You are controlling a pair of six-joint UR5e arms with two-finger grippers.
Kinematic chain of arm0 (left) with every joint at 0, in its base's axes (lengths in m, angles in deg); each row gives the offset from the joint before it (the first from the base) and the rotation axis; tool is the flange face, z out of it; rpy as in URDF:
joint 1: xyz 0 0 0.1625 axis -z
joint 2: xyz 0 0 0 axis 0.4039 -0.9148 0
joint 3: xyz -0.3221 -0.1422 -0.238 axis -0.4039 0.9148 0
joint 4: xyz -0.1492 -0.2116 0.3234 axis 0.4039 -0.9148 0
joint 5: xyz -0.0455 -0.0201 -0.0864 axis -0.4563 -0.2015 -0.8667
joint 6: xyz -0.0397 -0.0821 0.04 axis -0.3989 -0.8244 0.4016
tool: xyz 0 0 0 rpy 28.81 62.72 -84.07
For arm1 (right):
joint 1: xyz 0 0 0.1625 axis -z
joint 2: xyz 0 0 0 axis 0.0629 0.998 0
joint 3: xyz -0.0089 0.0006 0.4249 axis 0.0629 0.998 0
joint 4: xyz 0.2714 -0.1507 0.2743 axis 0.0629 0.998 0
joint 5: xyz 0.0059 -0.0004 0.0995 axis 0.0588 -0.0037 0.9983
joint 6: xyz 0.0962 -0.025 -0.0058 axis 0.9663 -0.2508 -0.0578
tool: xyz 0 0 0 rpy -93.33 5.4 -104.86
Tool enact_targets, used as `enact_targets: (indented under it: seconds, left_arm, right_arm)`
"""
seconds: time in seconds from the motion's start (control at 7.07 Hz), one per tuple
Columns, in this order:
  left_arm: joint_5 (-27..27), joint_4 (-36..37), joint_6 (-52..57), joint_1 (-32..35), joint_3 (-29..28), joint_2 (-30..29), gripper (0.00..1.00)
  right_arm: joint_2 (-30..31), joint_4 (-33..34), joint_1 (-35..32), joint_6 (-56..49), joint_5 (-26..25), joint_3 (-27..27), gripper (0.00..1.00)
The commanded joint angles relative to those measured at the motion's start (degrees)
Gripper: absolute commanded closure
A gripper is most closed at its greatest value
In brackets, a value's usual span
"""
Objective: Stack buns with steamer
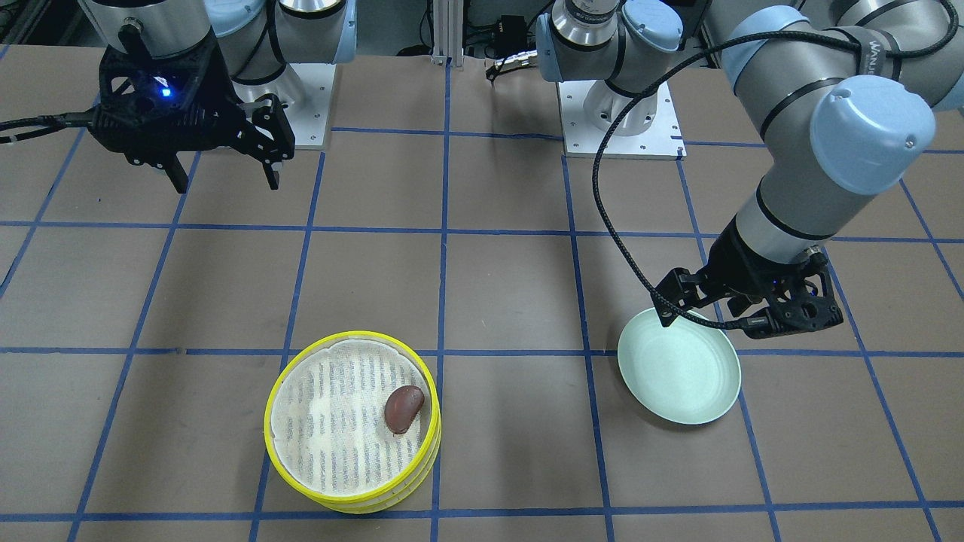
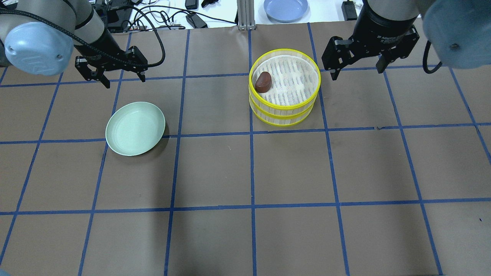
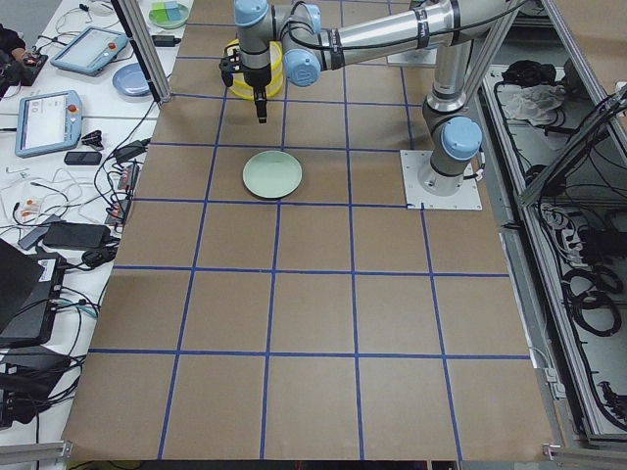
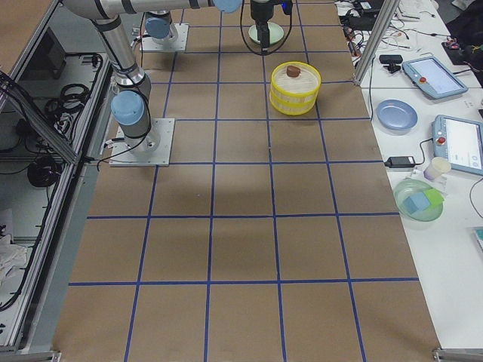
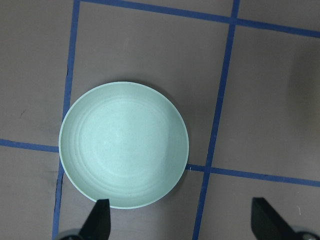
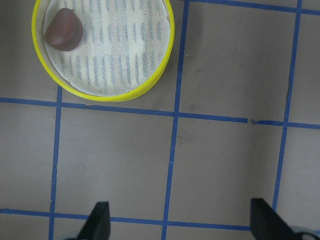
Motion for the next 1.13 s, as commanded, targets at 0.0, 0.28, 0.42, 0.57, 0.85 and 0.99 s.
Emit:
enact_targets:
  seconds: [0.0, 0.28, 0.42, 0.57, 0.85, 0.99]
  left_arm:
    - [-0.07, -1.37, -0.19, 1.04, 0.06, 2.97, 0.00]
    - [0.02, -2.78, -0.19, 2.98, -0.03, 5.96, 0.00]
    - [0.37, -3.48, -0.19, 3.07, -0.03, 7.19, 0.00]
    - [0.28, -3.84, -0.19, 2.98, 0.06, 7.90, 0.00]
    - [0.72, -8.12, -0.10, 2.89, -0.02, 9.22, 0.00]
    - [0.72, -8.32, -0.01, 2.89, -0.03, 9.31, 0.00]
  right_arm:
    - [0.01, -0.09, 0.00, 0.00, 0.00, 0.00, 0.00]
    - [0.01, -0.09, 0.00, 0.00, 0.00, 0.00, 0.00]
    - [-0.07, -0.09, 0.00, 0.00, 0.00, 0.00, 0.00]
    - [0.01, -0.17, 0.00, -0.08, 0.00, 0.00, 0.00]
    - [-0.07, -0.18, 0.00, -0.09, 0.00, 0.00, 0.00]
    - [-0.07, -0.18, 0.00, -0.09, 0.00, 0.00, 0.00]
